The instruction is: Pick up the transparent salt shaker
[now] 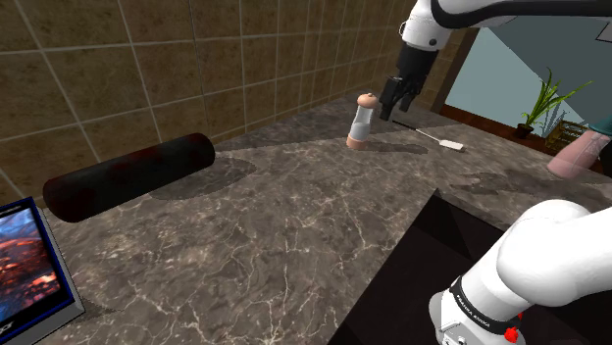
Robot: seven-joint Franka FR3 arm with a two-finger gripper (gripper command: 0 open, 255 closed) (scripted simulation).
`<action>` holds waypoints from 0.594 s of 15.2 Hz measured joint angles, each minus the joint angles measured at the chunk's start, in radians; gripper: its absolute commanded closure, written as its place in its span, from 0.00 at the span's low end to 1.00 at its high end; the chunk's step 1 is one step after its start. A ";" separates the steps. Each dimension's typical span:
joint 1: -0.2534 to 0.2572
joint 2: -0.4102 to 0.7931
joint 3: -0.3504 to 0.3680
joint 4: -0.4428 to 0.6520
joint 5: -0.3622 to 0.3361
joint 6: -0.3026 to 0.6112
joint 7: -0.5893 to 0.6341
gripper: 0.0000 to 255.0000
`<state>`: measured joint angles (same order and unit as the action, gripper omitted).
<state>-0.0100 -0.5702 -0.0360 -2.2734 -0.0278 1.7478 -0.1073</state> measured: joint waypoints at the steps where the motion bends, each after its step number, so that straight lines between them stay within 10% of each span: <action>1: -0.003 0.037 -0.011 0.027 -0.002 0.011 -0.015 0.00; 9: -0.020 0.329 -0.097 0.283 0.011 0.057 -0.146 0.00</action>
<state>-0.0297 -0.2416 -0.1329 -1.9903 -0.0166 1.8043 -0.2533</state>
